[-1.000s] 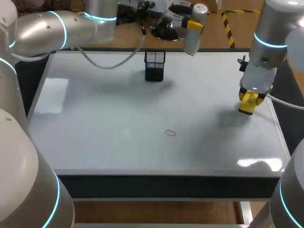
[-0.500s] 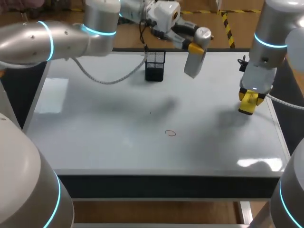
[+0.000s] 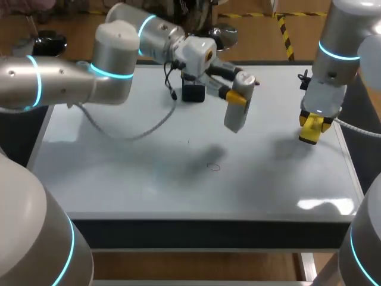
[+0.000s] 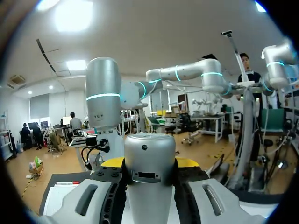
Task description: Pick up the inspection probe, press it on each red-marked spot on the whiteboard one by one, put down the probe, pick up the eraser, and wipe off all the red marks.
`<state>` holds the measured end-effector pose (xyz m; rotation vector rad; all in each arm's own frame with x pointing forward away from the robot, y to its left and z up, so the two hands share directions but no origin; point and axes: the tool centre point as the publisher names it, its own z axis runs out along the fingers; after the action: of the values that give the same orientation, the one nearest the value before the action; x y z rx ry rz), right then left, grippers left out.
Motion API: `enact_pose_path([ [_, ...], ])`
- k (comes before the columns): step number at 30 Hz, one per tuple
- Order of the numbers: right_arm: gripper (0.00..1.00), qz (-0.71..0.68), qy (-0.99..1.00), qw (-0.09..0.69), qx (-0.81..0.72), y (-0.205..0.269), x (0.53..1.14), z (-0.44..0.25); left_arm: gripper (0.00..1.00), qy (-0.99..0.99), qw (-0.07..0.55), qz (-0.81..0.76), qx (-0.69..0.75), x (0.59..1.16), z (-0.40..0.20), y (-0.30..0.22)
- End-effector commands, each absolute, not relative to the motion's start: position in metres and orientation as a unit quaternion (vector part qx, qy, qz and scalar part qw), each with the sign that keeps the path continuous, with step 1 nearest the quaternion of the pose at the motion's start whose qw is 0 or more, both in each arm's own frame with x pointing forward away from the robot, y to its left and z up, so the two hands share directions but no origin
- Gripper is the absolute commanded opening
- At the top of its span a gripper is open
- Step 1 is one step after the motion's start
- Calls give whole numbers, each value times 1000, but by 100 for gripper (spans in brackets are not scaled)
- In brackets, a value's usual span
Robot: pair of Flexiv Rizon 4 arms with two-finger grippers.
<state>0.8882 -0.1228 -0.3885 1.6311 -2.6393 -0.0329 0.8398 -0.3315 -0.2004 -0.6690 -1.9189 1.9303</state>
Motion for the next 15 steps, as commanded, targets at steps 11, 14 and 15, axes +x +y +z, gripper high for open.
enact_pose_path([
  [11, 0, -10, -850, 20, 527, -123, 888, -388, 0, -674, 135, 705, -171, 802, -229, -317],
  [14, 0, -10, -850, 20, 527, -123, 888, -388, 0, -674, 146, 703, -173, 800, -236, -314],
  [15, 0, -10, -850, 20, 527, -123, 888, -388, 0, -673, 149, 704, -173, 800, -238, -313],
])
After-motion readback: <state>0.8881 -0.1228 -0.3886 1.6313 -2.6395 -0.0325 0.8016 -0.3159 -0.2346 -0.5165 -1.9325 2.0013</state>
